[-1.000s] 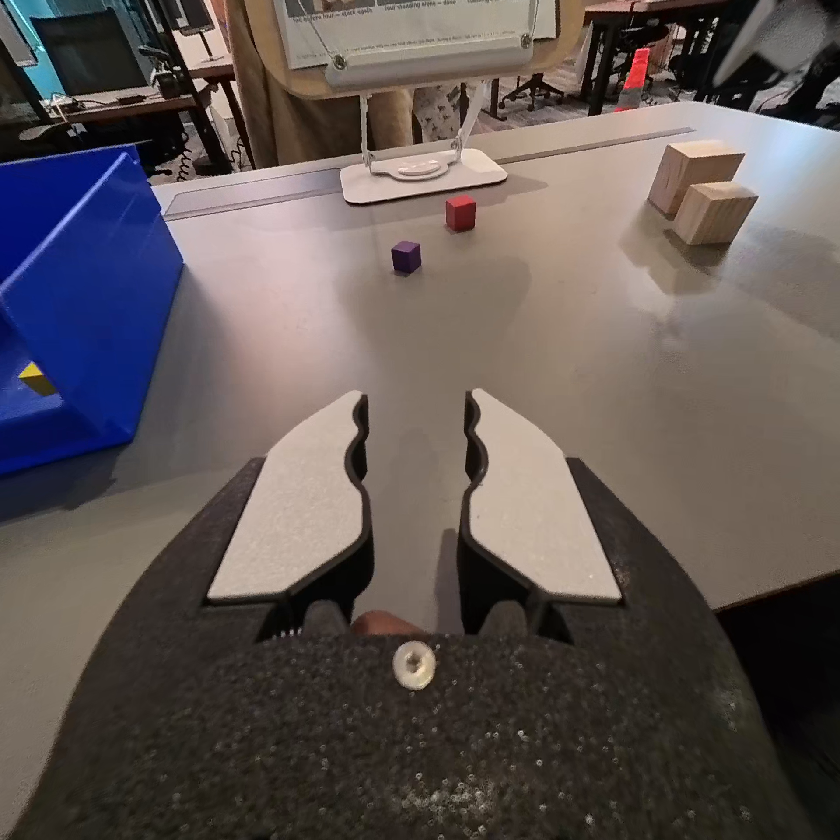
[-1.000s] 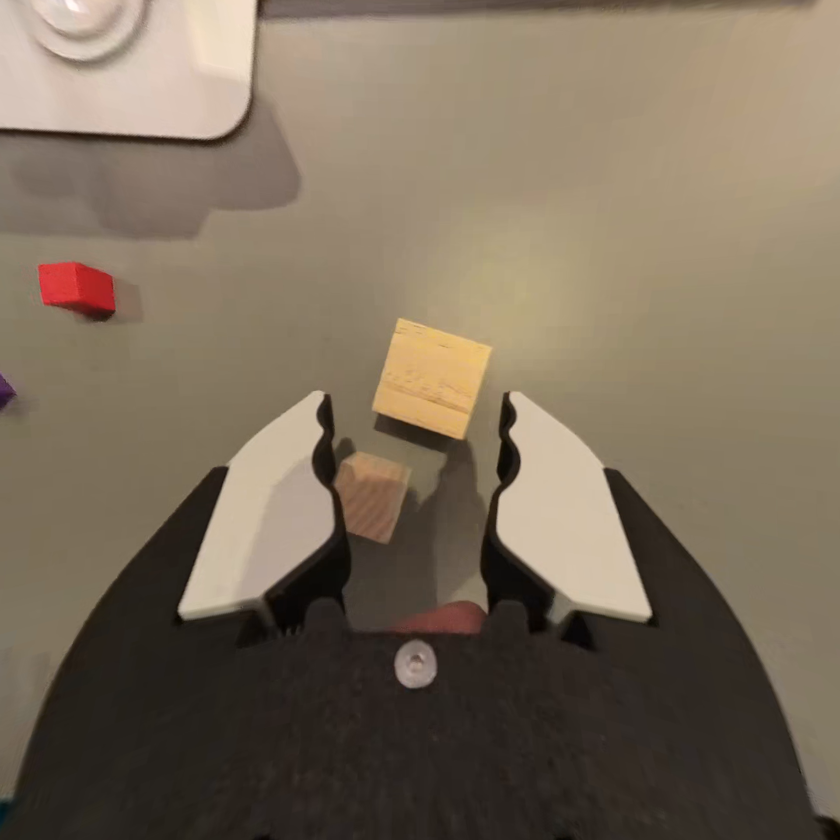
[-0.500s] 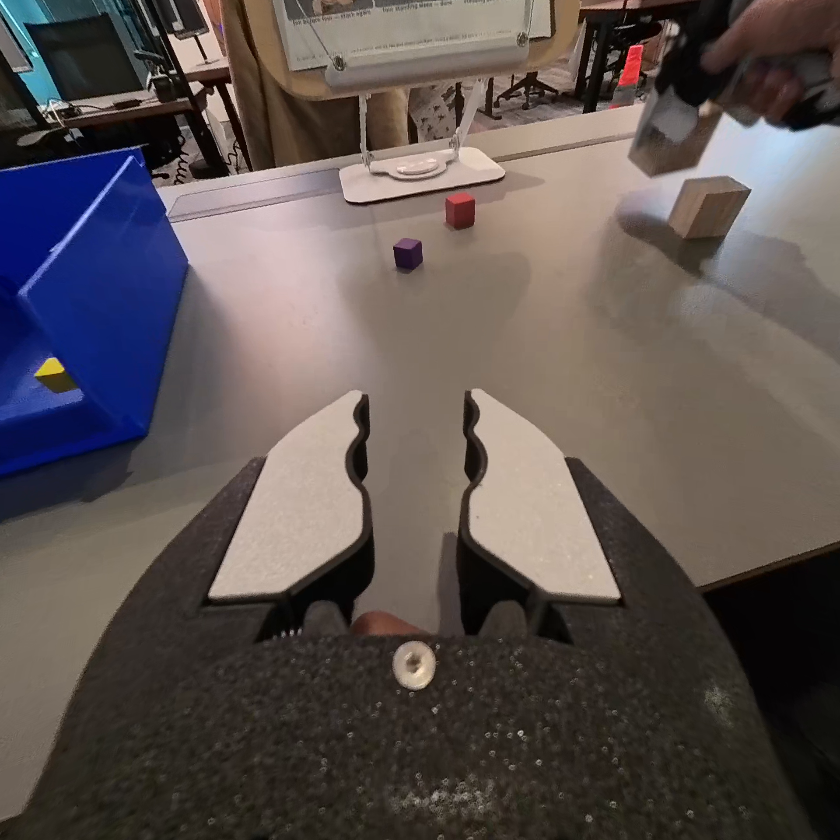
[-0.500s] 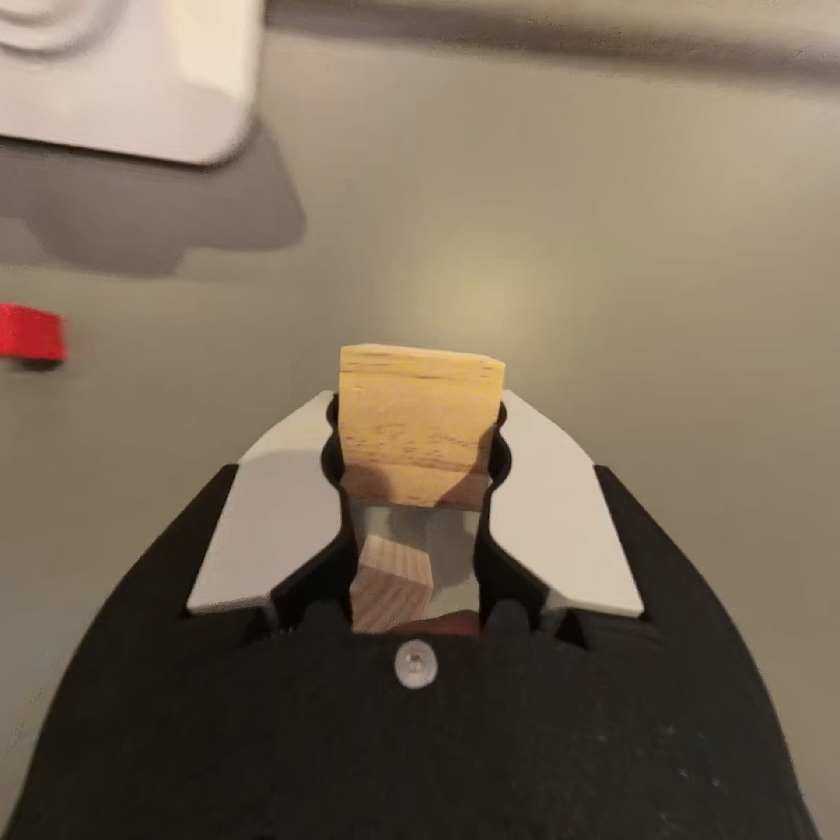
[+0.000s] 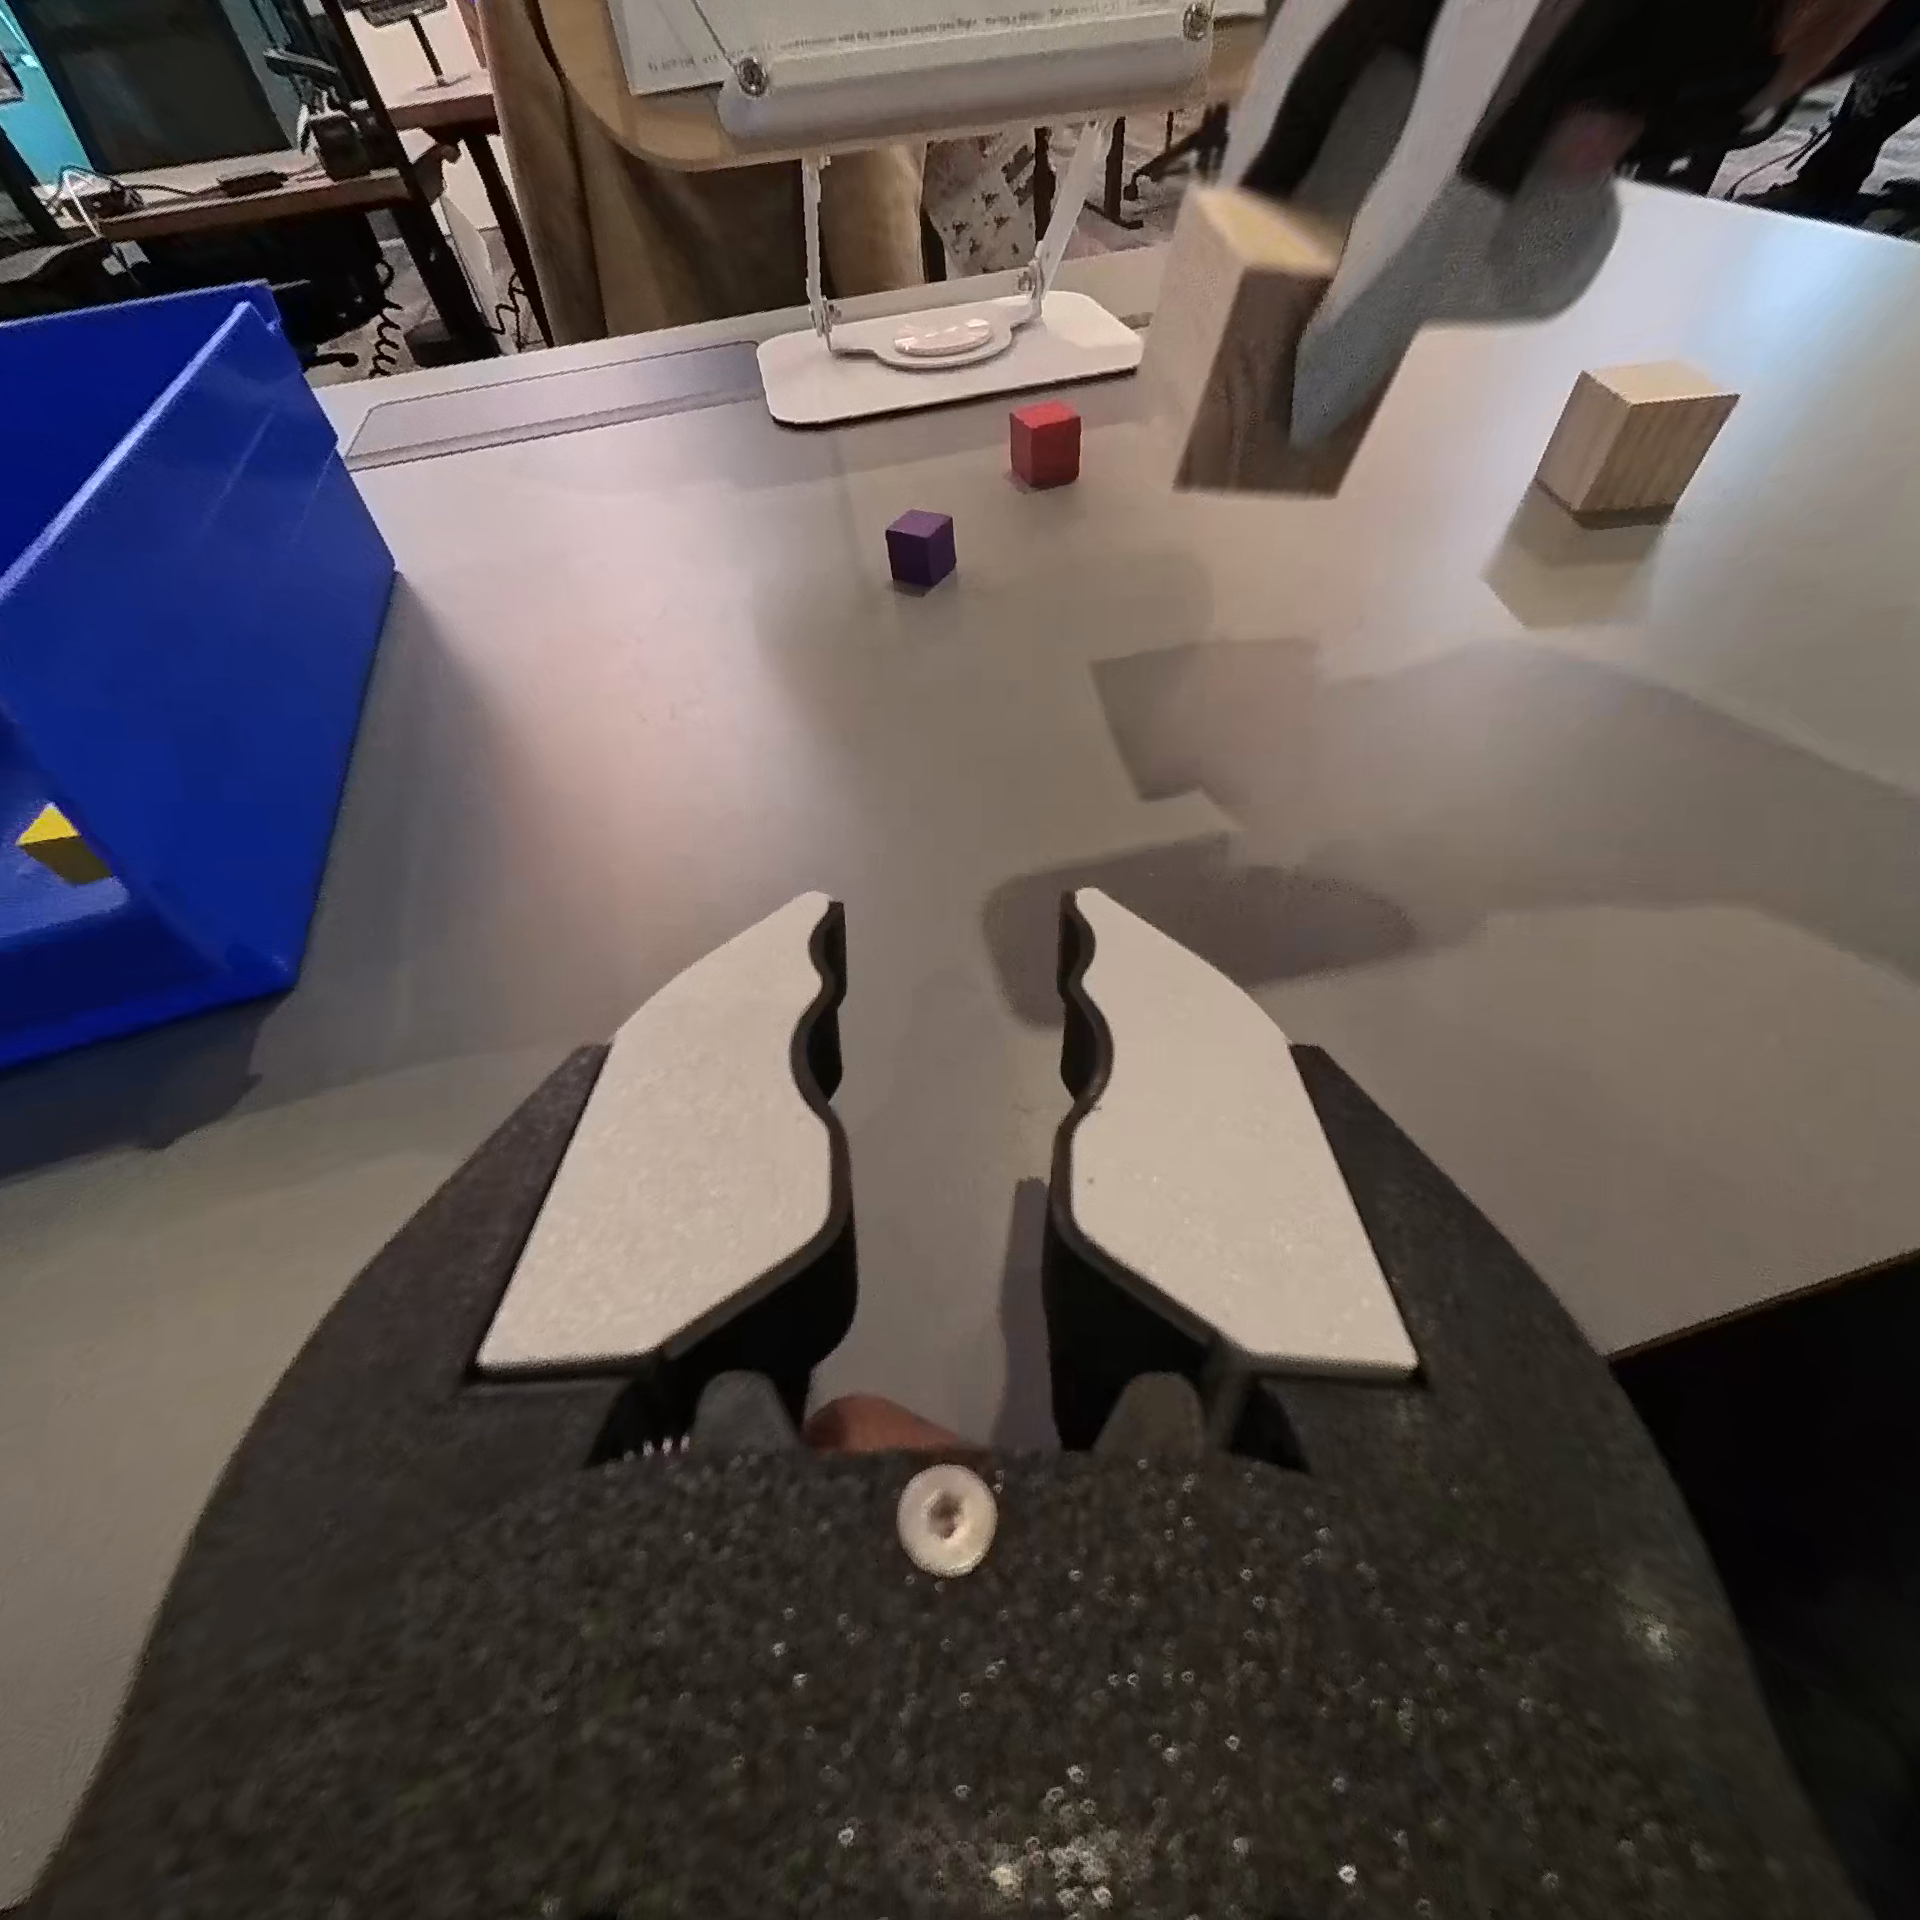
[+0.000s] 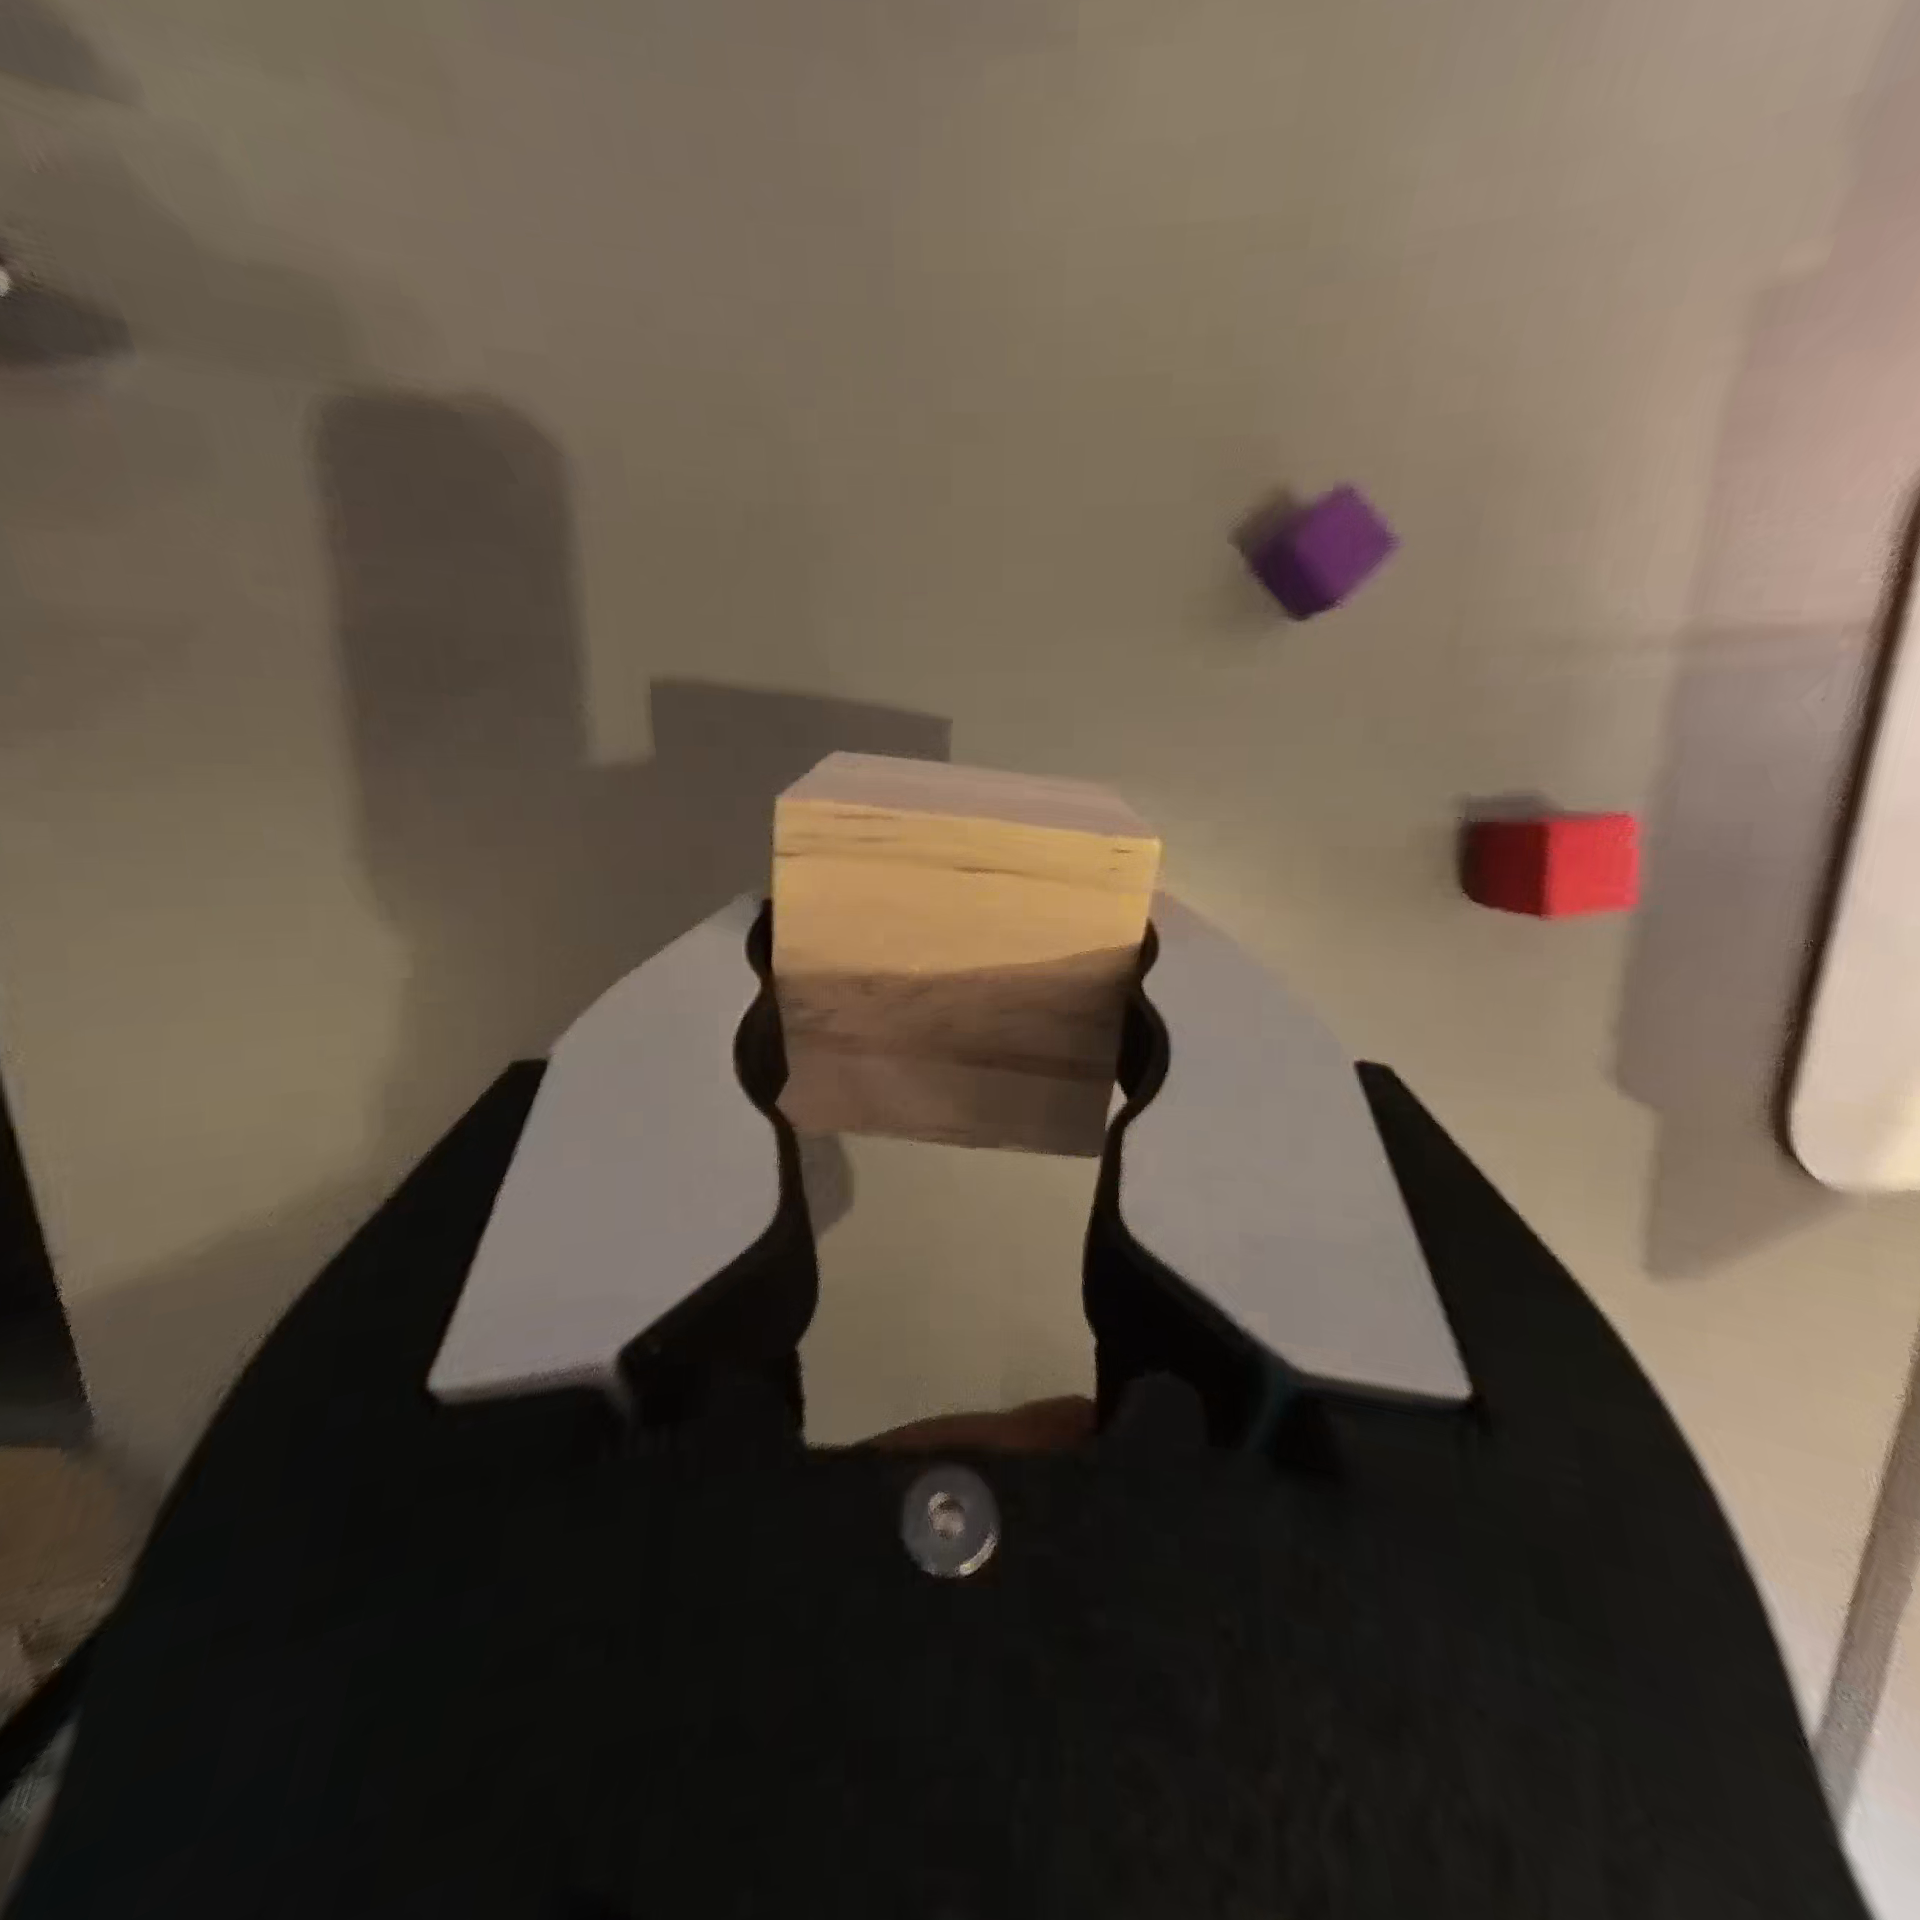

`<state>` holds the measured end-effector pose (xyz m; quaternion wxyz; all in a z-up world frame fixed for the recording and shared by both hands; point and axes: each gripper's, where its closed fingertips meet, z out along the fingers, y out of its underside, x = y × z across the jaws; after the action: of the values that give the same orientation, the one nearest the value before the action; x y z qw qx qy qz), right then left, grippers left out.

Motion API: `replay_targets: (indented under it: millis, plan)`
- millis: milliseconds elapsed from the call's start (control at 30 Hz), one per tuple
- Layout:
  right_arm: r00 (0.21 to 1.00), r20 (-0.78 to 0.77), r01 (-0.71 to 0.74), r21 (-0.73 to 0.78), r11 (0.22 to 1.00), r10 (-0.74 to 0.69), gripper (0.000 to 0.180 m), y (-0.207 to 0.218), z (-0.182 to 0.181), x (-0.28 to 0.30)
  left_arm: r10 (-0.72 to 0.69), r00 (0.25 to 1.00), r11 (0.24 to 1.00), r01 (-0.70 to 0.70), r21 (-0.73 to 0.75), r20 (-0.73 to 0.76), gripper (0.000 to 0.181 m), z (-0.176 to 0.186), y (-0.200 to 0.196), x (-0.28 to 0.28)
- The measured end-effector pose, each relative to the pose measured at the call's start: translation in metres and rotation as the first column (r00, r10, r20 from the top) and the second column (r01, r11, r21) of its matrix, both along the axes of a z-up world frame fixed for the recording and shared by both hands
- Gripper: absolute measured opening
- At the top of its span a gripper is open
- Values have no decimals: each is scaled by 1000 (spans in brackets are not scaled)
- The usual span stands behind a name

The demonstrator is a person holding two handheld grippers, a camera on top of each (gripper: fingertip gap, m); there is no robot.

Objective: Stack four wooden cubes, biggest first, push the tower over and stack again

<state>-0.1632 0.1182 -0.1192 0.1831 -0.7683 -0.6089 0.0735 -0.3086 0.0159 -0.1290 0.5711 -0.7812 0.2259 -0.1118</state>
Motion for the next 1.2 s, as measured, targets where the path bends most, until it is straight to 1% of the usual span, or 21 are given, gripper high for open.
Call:
replay_targets:
  millis: [67, 133, 333, 433, 500, 533, 633, 733, 800, 833, 900, 1000, 1067, 1200]
  plan:
    - [998, 3, -63, 6, 998, 63, 62, -4, -14, -8, 2, 1000, 1000, -2, 1, -4, 39, 0, 0, -1]
    - [995, 11, -98, -21, 995, 98, 62, -7, -24, -12, 2, 1000, 1000, -2, -1, -6, 39, -1, 1, -2]
    - [981, 169, -86, -91, 992, 100, 64, -4, -53, 1, 3, 1000, 1000, -4, -14, -12, 39, -5, 3, -4]
    - [986, 146, -70, -85, 994, 82, 67, -1, -52, -1, 2, 1000, 1000, -2, -18, -15, 39, -6, 4, -4]
    - [990, 133, -47, -19, 999, 49, 71, 5, -40, 1, 0, 1000, 1000, 0, -22, -15, 39, -7, 3, -4]
    - [993, 117, -33, 13, 999, 31, 72, 7, -29, 3, -1, 1000, 1000, 1, -24, -15, 39, -8, 3, -4]
    - [996, -82, 39, 93, 995, -31, 74, 3, 26, 8, -6, 1000, 1000, 5, -27, -14, 39, -8, 2, -4]
    - [964, -224, 199, 237, 951, -146, 71, 13, 78, 53, -10, 1000, 1000, 9, -30, -11, 39, -8, 1, -4]
    - [942, -247, 294, 274, 916, -228, 68, 18, 88, 99, -13, 1000, 999, 12, -34, -14, 39, -9, 0, -2]
    - [933, -243, 328, 261, 908, -268, 65, 18, 84, 121, -15, 1000, 999, 14, -35, -16, 39, -10, 0, -2]
    - [926, -214, 356, 212, 910, -313, 62, 12, 64, 154, -23, 1000, 999, 23, -34, -21, 39, -10, -1, 2]
    - [939, -84, 342, 177, 923, -332, 63, 1, 22, 187, -34, 999, 999, 33, -25, -37, 39, -9, -2, 7]
    - [942, -7, 333, 159, 930, -336, 64, -3, -3, 200, -42, 998, 999, 41, -22, -48, 39, -10, -2, 10]
    - [940, 47, 330, 117, 937, -337, 65, -3, -37, 205, -53, 996, 998, 51, -24, -66, 39, -14, -2, 14]
